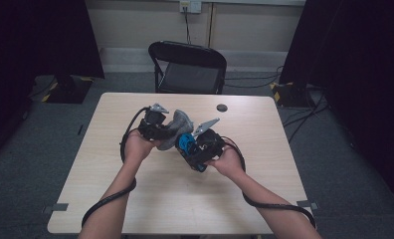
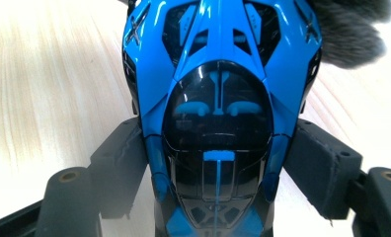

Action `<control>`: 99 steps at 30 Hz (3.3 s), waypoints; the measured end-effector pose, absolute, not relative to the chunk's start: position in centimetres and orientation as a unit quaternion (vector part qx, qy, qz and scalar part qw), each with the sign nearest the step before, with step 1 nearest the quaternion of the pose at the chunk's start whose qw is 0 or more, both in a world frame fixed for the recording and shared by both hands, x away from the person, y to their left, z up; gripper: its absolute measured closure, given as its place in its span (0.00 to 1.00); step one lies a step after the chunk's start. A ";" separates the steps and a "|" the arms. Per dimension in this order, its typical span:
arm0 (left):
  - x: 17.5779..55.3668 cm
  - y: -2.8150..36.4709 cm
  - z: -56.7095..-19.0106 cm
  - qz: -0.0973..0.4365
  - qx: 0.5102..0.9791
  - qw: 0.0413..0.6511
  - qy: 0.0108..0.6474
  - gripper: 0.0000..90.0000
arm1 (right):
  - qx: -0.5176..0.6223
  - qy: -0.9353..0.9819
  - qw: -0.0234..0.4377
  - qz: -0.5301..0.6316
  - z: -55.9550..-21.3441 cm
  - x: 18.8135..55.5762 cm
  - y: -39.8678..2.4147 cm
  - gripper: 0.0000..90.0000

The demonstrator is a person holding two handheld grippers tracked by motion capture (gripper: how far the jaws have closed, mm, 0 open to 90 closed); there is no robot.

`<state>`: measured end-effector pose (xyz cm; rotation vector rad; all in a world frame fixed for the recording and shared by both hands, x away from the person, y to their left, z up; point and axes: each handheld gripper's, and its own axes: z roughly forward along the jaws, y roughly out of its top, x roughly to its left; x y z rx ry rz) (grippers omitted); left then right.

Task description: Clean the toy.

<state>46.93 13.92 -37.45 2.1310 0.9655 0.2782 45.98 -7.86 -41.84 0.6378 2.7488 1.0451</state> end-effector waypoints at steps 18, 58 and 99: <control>44.6 17.0 -40.2 0.080 0.813 0.413 0.403 0.86 | 0.256 0.894 0.062 0.363 -42.0 47.3 -10.0 0.31; 43.8 11.0 -45.3 0.027 0.828 0.396 0.396 0.86 | 0.273 0.871 0.058 0.403 -39.5 48.3 -9.7 0.31; 44.7 12.7 -42.7 0.066 0.810 0.411 0.413 0.86 | 0.274 0.869 0.050 0.409 -40.2 47.8 -9.4 0.31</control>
